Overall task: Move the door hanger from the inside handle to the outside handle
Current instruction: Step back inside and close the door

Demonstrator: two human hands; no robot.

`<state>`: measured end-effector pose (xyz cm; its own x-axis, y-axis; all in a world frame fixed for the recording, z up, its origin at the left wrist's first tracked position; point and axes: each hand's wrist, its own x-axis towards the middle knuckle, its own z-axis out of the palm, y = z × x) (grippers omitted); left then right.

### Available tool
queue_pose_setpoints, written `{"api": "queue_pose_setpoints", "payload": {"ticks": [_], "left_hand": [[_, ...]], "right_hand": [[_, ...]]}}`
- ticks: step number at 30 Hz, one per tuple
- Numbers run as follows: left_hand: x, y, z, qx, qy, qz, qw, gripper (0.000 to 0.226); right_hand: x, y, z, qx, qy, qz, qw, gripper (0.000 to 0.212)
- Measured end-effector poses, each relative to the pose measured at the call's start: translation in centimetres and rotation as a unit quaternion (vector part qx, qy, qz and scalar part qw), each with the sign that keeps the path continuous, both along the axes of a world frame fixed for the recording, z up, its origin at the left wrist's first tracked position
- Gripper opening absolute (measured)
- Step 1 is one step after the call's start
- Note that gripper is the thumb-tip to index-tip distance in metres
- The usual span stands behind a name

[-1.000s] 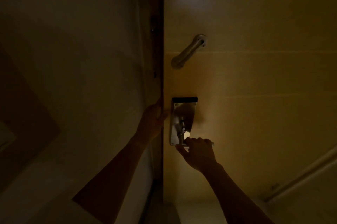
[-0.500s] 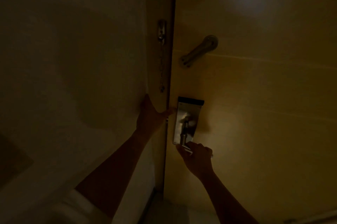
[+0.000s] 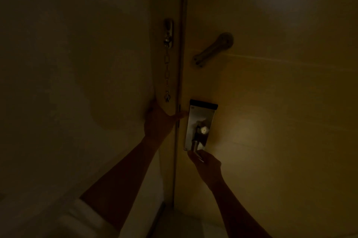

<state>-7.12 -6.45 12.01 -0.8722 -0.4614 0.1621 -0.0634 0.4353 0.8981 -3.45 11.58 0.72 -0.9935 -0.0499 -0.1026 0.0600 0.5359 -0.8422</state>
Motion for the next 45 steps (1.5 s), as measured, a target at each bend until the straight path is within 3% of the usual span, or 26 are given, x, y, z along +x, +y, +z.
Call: {"api": "queue_pose_setpoints", "payload": {"ticks": [4,12,27,32,38,41,45], "left_hand": [[-0.4,0.2,0.2,0.001,-0.008,0.018,1.000,0.119],[-1.4,0.4,0.3,-0.023,-0.009,0.043,0.999,0.117],[-1.2,1.1,0.9,-0.129,-0.052,0.096,0.986,0.116],[-1.2,1.1,0.9,-0.121,-0.055,0.092,0.987,0.112],[-0.7,1.5,0.2,-0.157,-0.071,0.081,0.982,0.115],[-0.5,1.7,-0.1,-0.206,-0.108,0.085,0.969,0.118],[-0.3,1.6,-0.1,-0.207,-0.108,0.082,0.969,0.112]], "right_hand": [[-0.5,0.0,-0.3,-0.004,-0.007,0.001,1.000,0.062],[-1.5,-0.3,0.1,0.029,0.005,0.002,1.000,0.044],[-2.4,-0.4,0.5,0.071,0.020,0.012,0.997,0.045],[-2.4,-0.4,1.2,0.139,0.051,0.028,0.989,0.045],[-2.8,-0.4,3.5,0.338,0.066,0.088,0.935,0.044],[-2.8,-0.6,4.0,0.341,0.047,0.097,0.934,0.043],[-2.6,-0.6,4.2,0.338,0.045,0.099,0.935,0.044]]}}
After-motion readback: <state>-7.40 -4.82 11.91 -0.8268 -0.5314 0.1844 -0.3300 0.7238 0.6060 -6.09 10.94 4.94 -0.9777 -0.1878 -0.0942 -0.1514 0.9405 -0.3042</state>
